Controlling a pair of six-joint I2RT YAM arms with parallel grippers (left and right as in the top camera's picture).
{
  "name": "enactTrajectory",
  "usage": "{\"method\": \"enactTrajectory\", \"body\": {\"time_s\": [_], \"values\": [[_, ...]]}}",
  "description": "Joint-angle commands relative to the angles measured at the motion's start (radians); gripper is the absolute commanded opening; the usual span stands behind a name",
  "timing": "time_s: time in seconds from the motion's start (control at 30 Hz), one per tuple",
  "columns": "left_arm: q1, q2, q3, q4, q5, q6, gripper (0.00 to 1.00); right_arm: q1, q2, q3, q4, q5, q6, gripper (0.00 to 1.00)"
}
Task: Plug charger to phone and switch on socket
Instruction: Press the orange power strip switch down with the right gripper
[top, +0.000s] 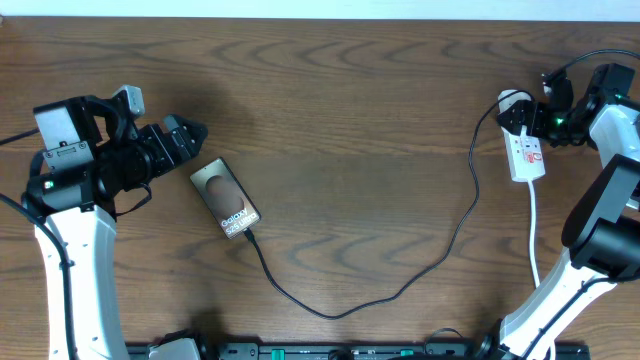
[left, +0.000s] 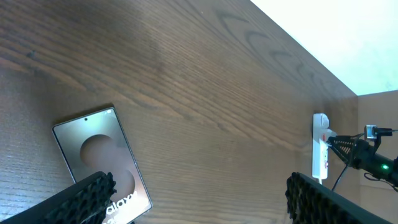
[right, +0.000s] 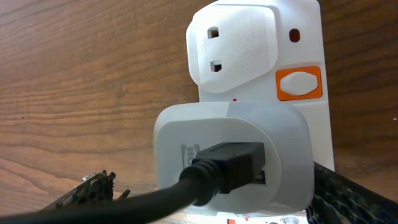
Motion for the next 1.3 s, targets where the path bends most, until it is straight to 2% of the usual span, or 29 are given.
{"method": "enactTrajectory", "body": {"time_s": [0.0,0.23,0.7,0.93,1.27], "values": [[0.002,0.002,0.000,-0.003,0.010,0.018,0.91,0.061,0.084,-0.073,-0.041,-0.125,0.041,0.93],[0.002,0.002,0.000,-0.003,0.010,0.018,0.91,0.030,0.079,-0.019,-0.099,-0.044,0.040,0.93],[0.002,0.002,0.000,-0.003,0.010,0.018,0.91,-0.032,0.075,0.208,-0.274,0.035,0.021,0.93],[0.002,0.002,0.000,-0.003,0.010,0.018,0.91,-0.031,0.075,0.224,-0.285,0.041,-0.058,0.94],[0.002,0.002,0.000,-0.003,0.010,0.018,0.91,-0.019,0.078,0.223,-0.273,0.013,-0.026,0.95]]}}
